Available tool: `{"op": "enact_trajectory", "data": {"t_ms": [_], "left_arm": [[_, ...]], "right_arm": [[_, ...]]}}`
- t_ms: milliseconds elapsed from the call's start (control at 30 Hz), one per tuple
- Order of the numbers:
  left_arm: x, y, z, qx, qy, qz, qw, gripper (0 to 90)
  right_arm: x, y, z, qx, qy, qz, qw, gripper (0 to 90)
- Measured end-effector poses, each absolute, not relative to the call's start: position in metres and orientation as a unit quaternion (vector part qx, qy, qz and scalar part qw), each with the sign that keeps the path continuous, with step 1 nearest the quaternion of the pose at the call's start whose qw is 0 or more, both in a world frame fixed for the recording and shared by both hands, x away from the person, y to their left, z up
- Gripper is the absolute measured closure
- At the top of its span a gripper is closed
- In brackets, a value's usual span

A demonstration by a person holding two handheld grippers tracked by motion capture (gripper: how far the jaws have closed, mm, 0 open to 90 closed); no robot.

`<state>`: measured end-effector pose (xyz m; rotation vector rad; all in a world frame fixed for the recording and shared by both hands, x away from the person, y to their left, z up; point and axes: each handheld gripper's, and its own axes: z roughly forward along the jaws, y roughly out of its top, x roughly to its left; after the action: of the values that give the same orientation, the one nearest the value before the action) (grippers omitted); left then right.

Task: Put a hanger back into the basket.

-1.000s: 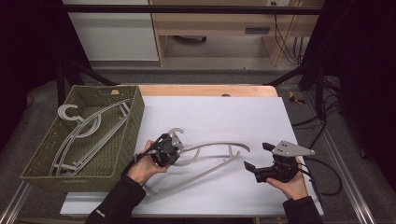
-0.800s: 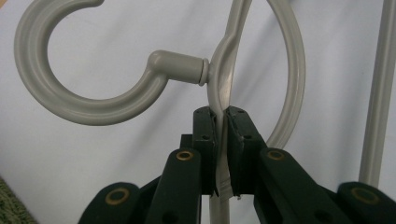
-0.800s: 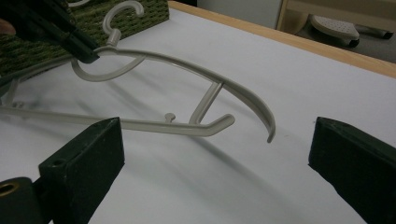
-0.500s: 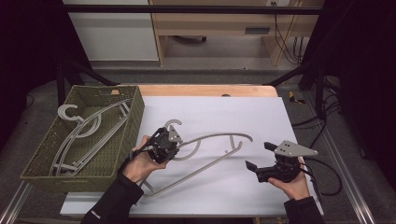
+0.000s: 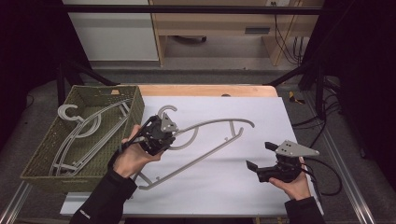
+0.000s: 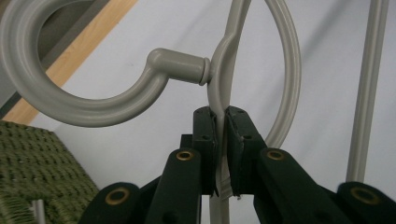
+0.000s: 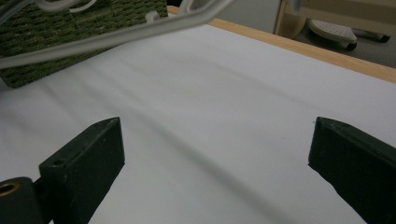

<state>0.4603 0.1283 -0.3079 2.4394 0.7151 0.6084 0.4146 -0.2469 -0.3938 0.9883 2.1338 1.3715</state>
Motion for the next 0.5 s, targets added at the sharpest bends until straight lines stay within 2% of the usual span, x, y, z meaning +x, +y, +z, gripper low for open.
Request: {"op": "enact_trajectory", "data": {"t_ms": [500], "left_arm": [[0.459, 0.163, -0.26, 0.881, 0.287, 0.258, 0.275, 82.9]], "right_arm": [[0.415, -0.247, -0.394, 0.355, 0.766, 0.492, 0.21, 3.6]]}}
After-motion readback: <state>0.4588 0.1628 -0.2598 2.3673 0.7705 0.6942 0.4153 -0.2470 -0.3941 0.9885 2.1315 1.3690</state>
